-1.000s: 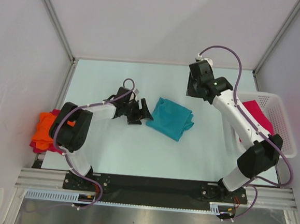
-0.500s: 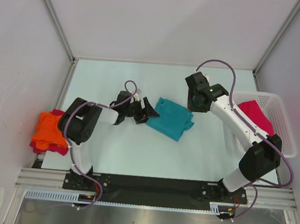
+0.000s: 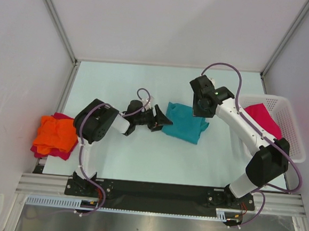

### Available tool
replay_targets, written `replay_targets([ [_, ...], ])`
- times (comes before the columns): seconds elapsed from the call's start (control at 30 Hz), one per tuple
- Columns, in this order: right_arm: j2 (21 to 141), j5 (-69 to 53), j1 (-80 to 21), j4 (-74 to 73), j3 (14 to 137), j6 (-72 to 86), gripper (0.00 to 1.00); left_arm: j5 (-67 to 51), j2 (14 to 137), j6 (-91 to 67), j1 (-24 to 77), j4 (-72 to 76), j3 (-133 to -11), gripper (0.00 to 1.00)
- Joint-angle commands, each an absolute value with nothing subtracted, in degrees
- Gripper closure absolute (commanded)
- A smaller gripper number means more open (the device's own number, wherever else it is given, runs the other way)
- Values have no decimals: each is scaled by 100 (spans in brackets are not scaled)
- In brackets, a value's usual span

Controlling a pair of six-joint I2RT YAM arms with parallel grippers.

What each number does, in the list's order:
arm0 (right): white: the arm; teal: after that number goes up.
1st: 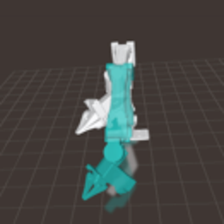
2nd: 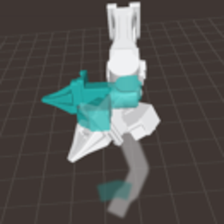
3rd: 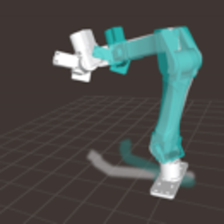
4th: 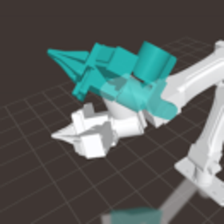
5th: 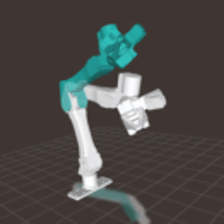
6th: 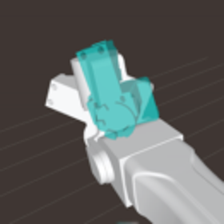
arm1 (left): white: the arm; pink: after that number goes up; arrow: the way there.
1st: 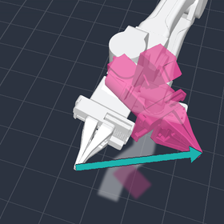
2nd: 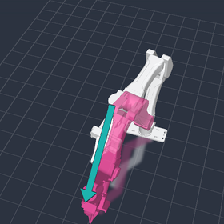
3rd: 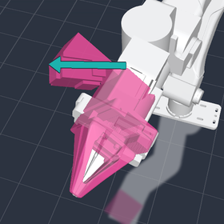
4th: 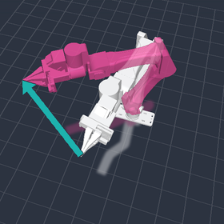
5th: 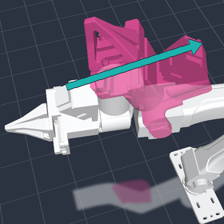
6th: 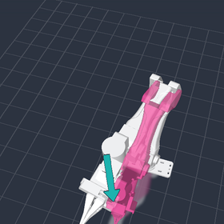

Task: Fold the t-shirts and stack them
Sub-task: Put the neatly folded tshirt into the corner of the board with the left arm

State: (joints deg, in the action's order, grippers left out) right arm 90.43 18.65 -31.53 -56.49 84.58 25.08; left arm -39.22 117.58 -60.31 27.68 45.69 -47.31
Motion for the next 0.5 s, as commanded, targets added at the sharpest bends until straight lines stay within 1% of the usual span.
replay_targets([
  [0.0,8912,1951,-3155,-5801,8648,2593,58,-3972,12331,-6432,3216,4613,-4421,57],
  [0.03,8895,1951,-3155,-5809,8648,2593,58,-4007,12357,-6521,3234,4719,-4412,75],
  [0.07,8825,1934,-3138,-5818,8648,2593,58,-4025,12410,-6600,3252,4781,-4430,89],
  [0.1,8781,1925,-3138,-5827,8657,2584,58,-4086,12436,-6688,3269,4764,-4456,100],
  [0.23,8508,1925,-3094,-5941,8728,2532,58,-3974,12297,-6733,3278,4431,-4509,100],
  [0.33,8192,1934,-3032,-6029,8736,2479,58,-3684,11858,-6636,3270,3930,-4500,100],
  [0.4,7956,1942,-2979,-6082,8701,2444,58,-3551,11620,-6522,3226,3421,-4544,100],
  [0.43,7858,1934,-2953,-6082,8692,2426,58,-3429,11297,-6461,3199,3228,-4648,100],
  [0.47,7779,1934,-2910,-6082,8623,2417,58,-3367,11146,-6382,3173,2721,-4736,100],
])
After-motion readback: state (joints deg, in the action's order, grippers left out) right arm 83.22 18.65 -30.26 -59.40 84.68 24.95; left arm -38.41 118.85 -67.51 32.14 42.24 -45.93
